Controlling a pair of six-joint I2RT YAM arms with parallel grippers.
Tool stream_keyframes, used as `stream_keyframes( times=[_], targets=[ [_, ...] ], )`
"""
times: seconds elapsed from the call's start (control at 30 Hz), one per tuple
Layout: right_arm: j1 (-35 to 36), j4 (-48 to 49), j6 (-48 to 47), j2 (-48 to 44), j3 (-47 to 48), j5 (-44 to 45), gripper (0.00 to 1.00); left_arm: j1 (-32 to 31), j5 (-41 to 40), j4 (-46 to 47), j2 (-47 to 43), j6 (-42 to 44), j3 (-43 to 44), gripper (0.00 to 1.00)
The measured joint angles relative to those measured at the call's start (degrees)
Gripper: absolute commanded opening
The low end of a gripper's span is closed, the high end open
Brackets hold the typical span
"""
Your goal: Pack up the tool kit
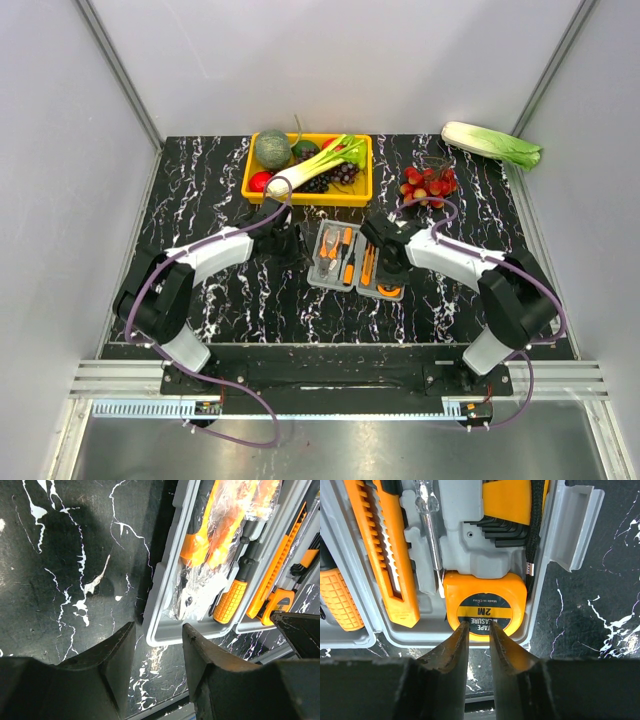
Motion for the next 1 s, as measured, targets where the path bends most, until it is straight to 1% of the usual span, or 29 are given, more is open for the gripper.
stream_keyframes(
  times=[0.17, 0.33, 0.47, 0.67, 0.8, 0.87, 1.0],
  targets=[
    [0.0, -0.83, -0.11, 0.85, 1.92, 0.26, 0.3, 0.0, -0.07, -0.98, -0.31, 0.26, 0.35, 0.47],
    [0.0, -0.98, -1.51, 2.25, 8.37, 0.52, 0.31, 0.0, -0.46, -2.32, -1.9, 0.66, 0.9, 0.49],
    [0.0, 1.11, -2.64, 4.28, 12.87, 0.39, 0.3, 0.11, -0.94, -2.82, -2.95, 0.98, 1.57, 0.49],
    [0.0, 3.72, -3.91, 8.98, 13.05, -0.02, 0.27, 0.39, -1.33, -3.63, -3.34, 1.14, 1.62, 0.49],
    [0.0, 5.07, -4.57, 11.8, 12.59, -0.48, 0.23, 0.55, -1.36, -3.78, -3.34, 1.14, 1.62, 0.49],
    [0.0, 5.42, -4.79, 11.8, 12.59, -0.55, 0.21, 0.55, -1.38, -3.8, -3.37, 1.14, 1.62, 0.49],
    [0.0, 7.08, -4.5, 12.11, 11.74, -1.05, 0.2, 0.55, -1.51, -3.78, -3.37, 1.16, 1.62, 0.49]
  ],
)
